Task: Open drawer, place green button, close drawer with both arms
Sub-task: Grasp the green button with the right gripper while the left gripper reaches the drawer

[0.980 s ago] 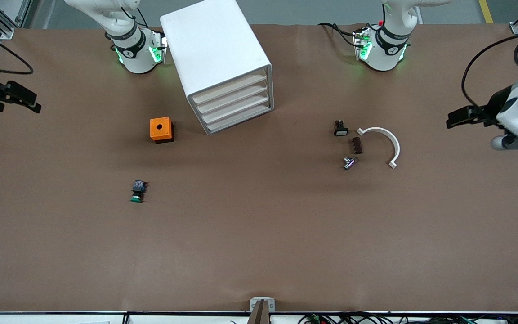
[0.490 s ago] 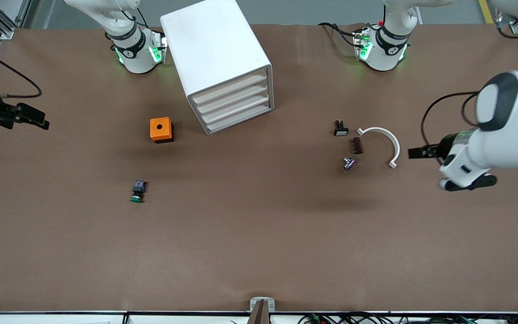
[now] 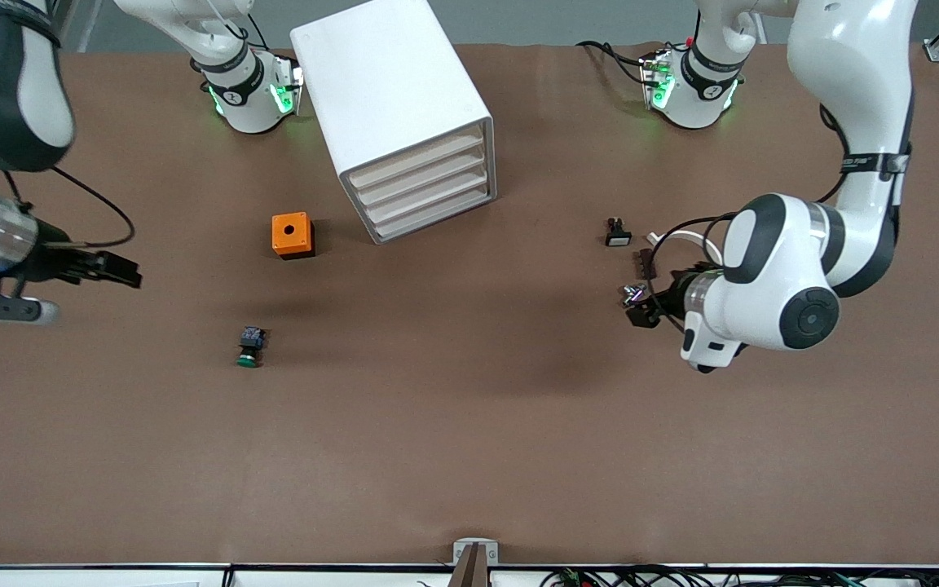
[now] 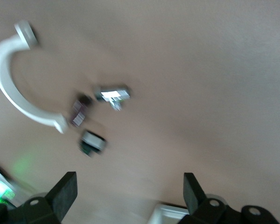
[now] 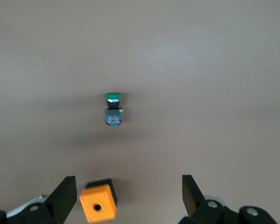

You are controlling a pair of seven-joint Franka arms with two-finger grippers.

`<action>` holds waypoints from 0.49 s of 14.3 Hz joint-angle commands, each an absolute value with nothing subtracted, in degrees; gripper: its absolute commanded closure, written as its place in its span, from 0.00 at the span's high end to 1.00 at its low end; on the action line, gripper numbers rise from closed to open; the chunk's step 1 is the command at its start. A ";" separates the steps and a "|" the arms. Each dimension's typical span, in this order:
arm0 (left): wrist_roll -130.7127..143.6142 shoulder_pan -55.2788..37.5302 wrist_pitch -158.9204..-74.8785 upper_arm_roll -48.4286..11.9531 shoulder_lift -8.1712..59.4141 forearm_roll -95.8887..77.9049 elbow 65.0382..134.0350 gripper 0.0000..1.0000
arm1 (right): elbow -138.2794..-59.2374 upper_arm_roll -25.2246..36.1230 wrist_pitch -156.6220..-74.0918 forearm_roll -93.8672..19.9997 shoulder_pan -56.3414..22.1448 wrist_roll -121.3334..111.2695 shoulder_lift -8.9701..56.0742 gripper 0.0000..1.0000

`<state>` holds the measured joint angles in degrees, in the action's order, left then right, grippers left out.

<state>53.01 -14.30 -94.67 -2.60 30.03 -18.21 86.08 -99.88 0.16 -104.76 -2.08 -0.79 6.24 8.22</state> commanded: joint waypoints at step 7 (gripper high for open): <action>91.62 -19.86 -93.16 -2.64 39.80 -36.98 80.00 1.00 | -121.01 0.35 -137.77 -3.43 -2.98 13.17 13.35 1.00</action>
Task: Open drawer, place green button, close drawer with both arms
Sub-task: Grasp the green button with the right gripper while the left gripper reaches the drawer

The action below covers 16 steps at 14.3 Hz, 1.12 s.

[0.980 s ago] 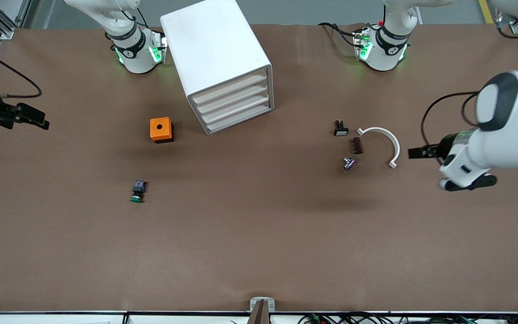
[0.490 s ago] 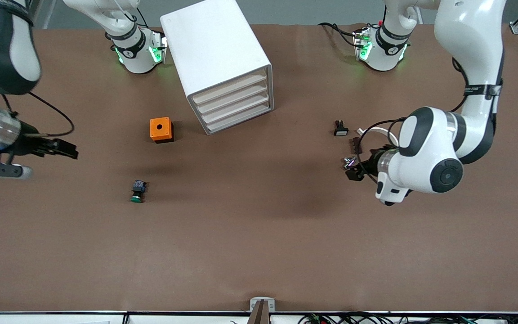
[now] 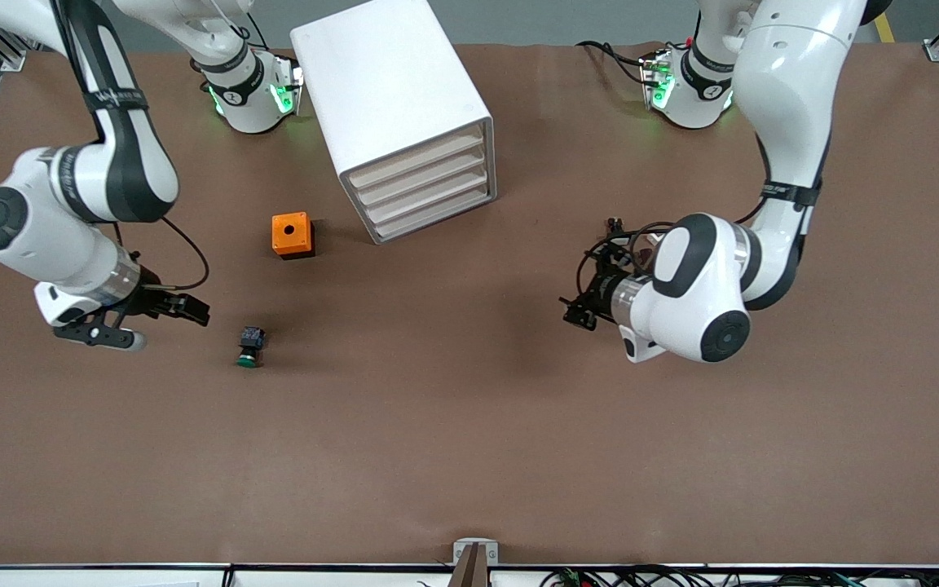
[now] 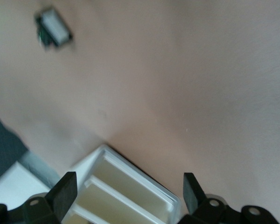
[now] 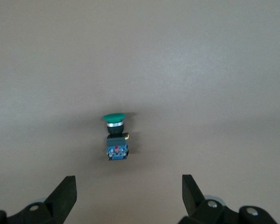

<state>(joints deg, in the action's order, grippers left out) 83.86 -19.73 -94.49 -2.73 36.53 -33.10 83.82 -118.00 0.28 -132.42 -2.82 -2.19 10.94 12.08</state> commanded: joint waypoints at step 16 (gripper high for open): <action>124.28 -26.27 -84.30 -7.12 52.64 -51.68 77.96 1.00 | -121.82 0.44 -154.16 -2.55 -6.77 16.96 27.69 1.00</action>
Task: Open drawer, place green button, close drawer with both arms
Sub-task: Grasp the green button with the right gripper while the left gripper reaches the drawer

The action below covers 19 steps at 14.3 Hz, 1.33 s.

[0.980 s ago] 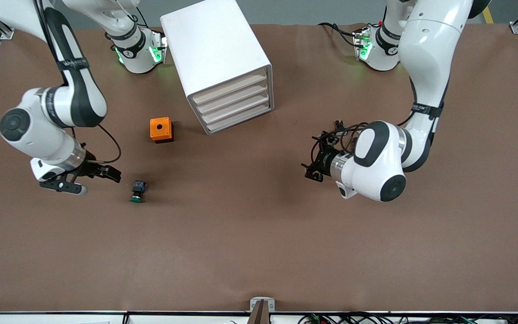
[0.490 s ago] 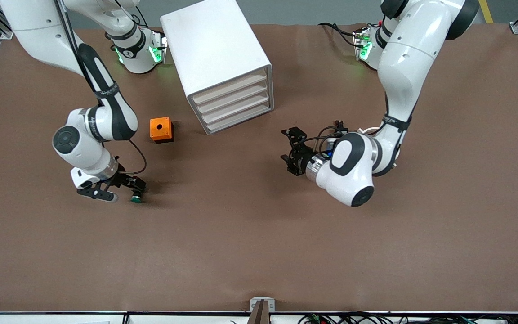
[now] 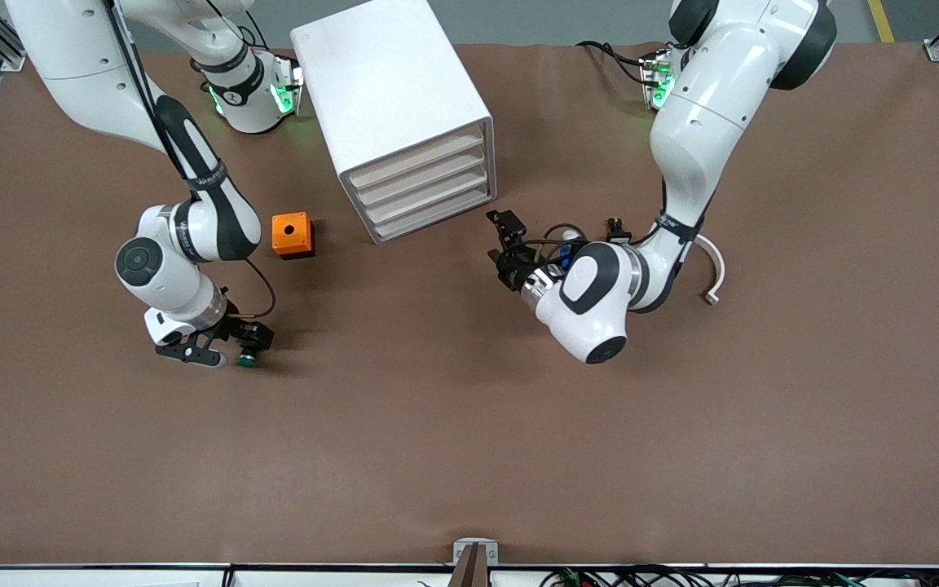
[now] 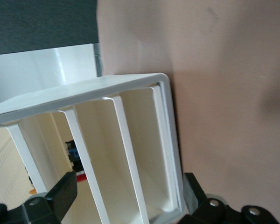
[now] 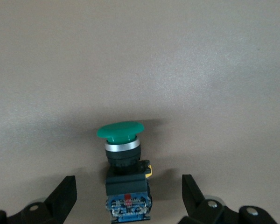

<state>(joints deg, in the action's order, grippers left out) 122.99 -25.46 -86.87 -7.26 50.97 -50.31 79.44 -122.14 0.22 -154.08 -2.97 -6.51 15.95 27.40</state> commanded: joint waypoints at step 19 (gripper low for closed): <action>124.98 -34.45 -79.63 -7.21 58.97 -55.99 78.22 0.55 | -116.10 0.26 -134.13 -2.99 -8.26 23.72 19.43 0.00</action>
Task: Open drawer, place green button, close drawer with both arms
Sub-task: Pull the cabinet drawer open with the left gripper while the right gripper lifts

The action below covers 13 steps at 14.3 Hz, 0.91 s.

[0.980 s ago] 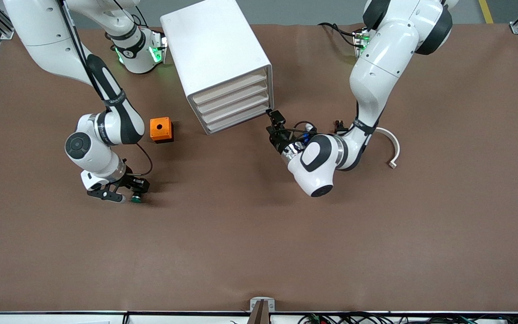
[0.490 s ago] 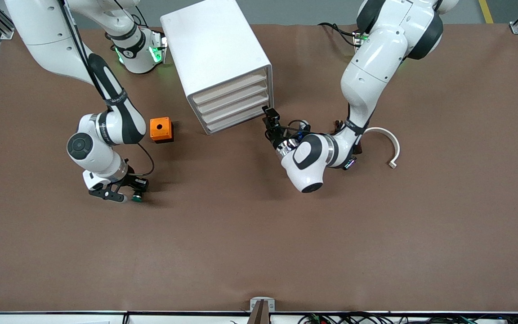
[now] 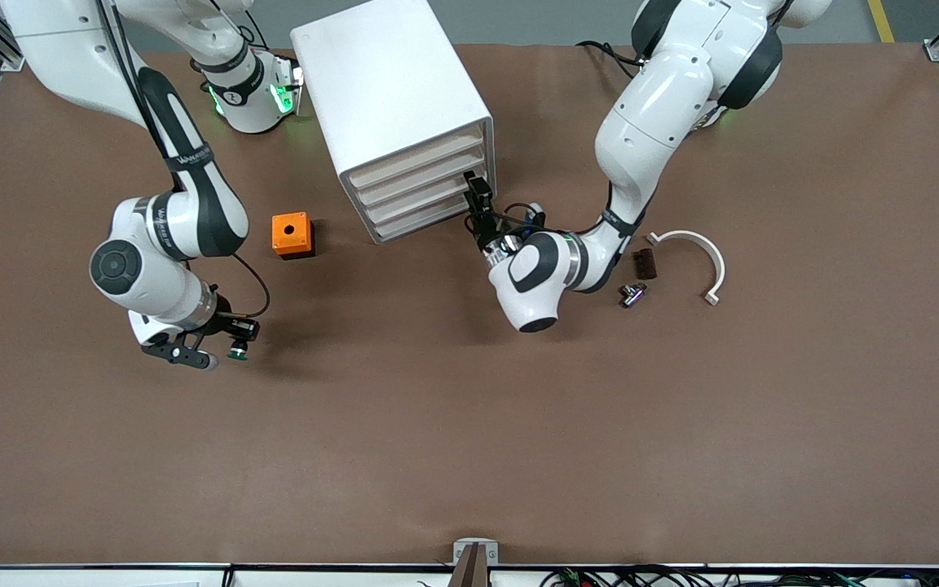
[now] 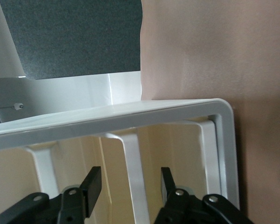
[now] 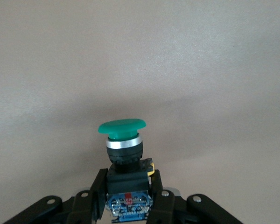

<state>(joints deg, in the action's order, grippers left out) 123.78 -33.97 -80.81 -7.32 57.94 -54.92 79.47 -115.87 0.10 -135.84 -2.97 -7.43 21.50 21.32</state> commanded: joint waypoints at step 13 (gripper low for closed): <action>125.07 -31.03 -79.72 -6.59 59.33 -59.06 77.96 0.12 | -111.80 0.26 -132.28 -3.08 -14.05 36.64 18.98 0.00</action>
<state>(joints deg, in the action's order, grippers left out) 124.04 -32.65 -80.45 -6.81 58.94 -56.64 79.41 -113.28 -0.05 -133.37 -2.98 -12.62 33.90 19.31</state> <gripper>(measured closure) 0.877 0.590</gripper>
